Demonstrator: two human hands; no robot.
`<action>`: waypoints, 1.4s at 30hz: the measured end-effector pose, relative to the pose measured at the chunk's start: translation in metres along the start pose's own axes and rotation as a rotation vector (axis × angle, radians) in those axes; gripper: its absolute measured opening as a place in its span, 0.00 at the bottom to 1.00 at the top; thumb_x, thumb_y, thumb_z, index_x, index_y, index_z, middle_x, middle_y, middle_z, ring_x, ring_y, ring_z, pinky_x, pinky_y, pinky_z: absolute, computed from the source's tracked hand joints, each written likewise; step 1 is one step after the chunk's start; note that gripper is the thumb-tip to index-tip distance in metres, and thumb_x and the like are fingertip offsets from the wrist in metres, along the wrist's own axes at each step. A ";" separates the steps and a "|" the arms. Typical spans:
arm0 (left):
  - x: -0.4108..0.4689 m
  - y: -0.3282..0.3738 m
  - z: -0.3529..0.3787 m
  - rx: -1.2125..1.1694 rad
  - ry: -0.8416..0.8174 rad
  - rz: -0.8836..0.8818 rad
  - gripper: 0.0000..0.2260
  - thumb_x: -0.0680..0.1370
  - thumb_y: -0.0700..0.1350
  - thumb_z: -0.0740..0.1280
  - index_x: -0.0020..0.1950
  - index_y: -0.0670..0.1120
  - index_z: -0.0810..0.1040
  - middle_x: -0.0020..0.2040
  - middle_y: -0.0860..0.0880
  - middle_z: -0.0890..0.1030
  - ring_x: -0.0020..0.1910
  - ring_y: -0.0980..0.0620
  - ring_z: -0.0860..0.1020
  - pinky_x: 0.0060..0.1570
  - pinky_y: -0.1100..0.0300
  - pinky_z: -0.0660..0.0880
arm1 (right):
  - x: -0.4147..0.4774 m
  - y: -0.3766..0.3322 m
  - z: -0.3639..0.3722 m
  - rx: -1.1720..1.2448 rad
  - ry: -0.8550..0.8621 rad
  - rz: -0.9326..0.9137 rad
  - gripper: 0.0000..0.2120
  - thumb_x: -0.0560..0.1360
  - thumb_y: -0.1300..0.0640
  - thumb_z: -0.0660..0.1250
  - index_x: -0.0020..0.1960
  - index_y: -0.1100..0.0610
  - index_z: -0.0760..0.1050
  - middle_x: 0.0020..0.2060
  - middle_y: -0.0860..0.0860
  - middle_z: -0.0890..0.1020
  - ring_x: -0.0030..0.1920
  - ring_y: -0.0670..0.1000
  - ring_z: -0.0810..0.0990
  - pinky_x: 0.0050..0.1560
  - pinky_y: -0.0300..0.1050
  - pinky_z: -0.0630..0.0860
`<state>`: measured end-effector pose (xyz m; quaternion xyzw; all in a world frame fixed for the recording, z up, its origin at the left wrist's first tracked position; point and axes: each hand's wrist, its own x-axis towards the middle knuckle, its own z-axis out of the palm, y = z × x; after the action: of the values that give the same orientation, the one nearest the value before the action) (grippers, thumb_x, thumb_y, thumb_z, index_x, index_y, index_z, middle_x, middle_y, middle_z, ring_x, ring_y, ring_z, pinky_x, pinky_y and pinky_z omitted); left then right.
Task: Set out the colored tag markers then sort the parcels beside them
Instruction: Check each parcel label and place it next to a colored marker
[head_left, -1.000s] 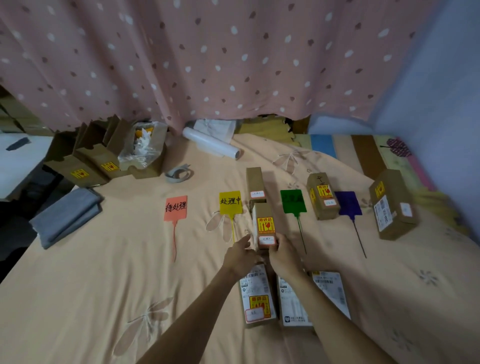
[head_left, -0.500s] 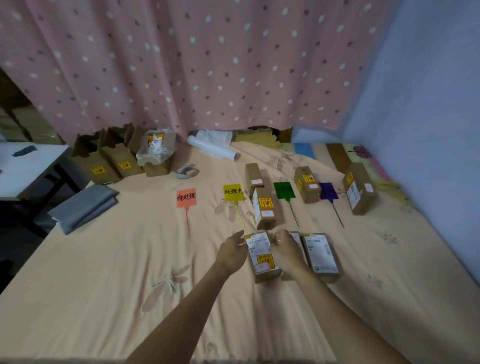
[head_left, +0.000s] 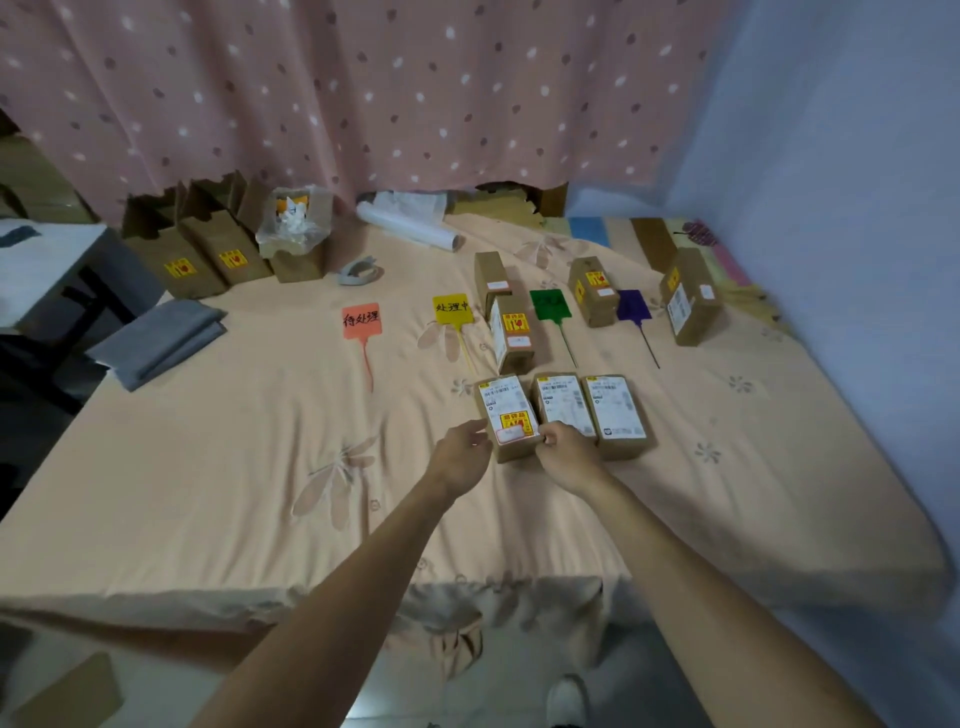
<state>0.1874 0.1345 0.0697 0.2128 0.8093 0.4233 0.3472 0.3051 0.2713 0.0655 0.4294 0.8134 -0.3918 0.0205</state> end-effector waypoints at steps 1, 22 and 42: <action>0.001 -0.002 0.003 -0.003 0.000 -0.017 0.21 0.81 0.41 0.60 0.74 0.46 0.73 0.68 0.43 0.79 0.66 0.44 0.77 0.68 0.50 0.73 | 0.003 0.003 0.002 -0.014 -0.026 -0.006 0.20 0.80 0.55 0.59 0.70 0.53 0.74 0.66 0.52 0.79 0.65 0.55 0.77 0.63 0.51 0.75; 0.058 -0.018 0.056 -0.214 -0.017 -0.238 0.14 0.77 0.41 0.69 0.63 0.45 0.82 0.57 0.47 0.85 0.53 0.53 0.83 0.50 0.61 0.78 | 0.070 0.023 0.029 0.253 -0.170 0.014 0.22 0.77 0.55 0.65 0.71 0.52 0.71 0.66 0.52 0.77 0.62 0.55 0.79 0.58 0.48 0.75; -0.022 0.033 0.000 -0.475 0.106 -0.207 0.09 0.78 0.41 0.65 0.44 0.50 0.83 0.43 0.49 0.83 0.46 0.47 0.77 0.44 0.57 0.73 | 0.012 -0.050 -0.008 0.565 0.064 -0.006 0.12 0.75 0.62 0.67 0.56 0.51 0.77 0.51 0.47 0.83 0.52 0.49 0.80 0.41 0.38 0.71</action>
<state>0.2036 0.1392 0.1058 0.0187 0.7217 0.5743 0.3860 0.2639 0.2685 0.0974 0.4279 0.6735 -0.5892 -0.1271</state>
